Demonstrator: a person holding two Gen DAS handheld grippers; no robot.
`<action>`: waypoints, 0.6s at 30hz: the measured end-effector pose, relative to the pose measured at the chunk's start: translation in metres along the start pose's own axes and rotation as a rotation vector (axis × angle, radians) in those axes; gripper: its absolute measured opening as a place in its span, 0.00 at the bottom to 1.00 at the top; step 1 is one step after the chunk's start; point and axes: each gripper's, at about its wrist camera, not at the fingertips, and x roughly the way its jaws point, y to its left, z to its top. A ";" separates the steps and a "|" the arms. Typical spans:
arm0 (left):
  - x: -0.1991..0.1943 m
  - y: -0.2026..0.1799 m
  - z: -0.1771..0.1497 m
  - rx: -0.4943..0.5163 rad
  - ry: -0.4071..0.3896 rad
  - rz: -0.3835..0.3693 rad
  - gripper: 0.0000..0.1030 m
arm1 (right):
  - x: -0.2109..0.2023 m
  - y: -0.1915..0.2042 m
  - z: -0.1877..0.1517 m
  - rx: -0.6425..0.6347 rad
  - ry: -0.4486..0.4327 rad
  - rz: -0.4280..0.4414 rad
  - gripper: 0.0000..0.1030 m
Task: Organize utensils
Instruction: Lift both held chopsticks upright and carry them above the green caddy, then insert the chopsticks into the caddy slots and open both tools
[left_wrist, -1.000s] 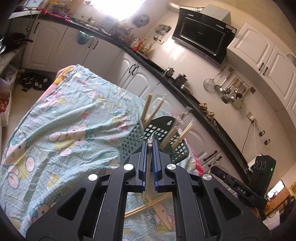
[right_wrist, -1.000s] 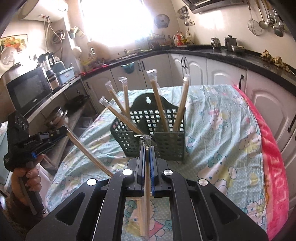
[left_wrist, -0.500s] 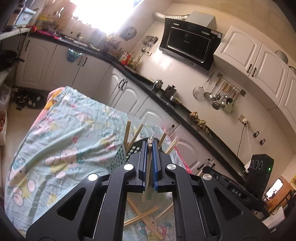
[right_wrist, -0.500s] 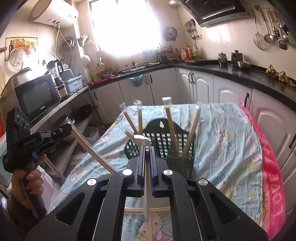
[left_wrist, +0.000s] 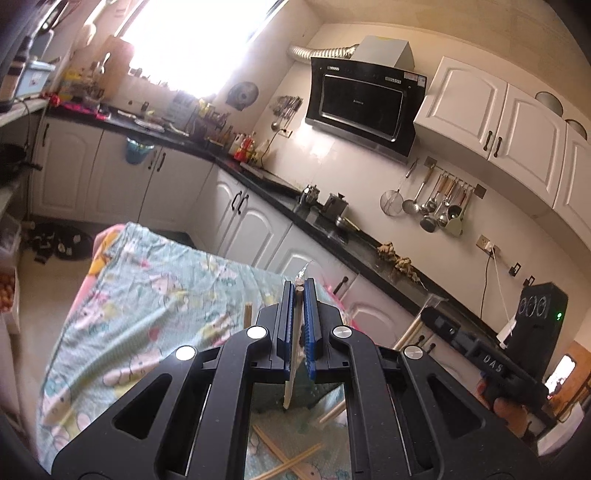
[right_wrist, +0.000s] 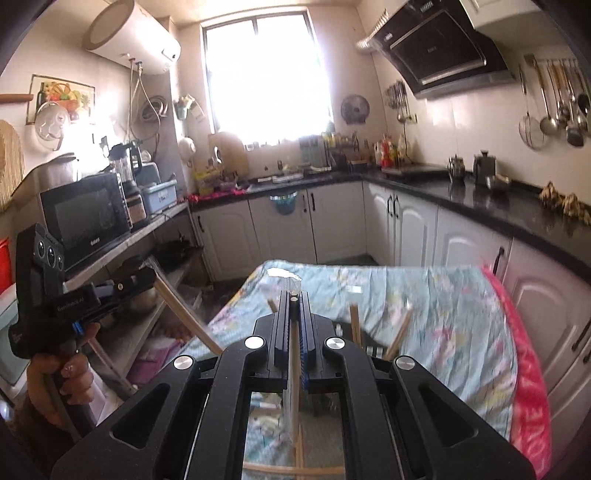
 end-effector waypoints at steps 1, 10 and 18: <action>0.000 -0.001 0.004 0.006 -0.008 0.002 0.03 | -0.001 0.000 0.003 -0.005 -0.010 -0.002 0.05; 0.001 -0.010 0.034 0.051 -0.069 0.020 0.03 | -0.003 -0.003 0.042 -0.026 -0.120 -0.015 0.05; 0.008 -0.011 0.050 0.050 -0.100 0.024 0.03 | 0.001 -0.010 0.057 -0.041 -0.171 -0.029 0.05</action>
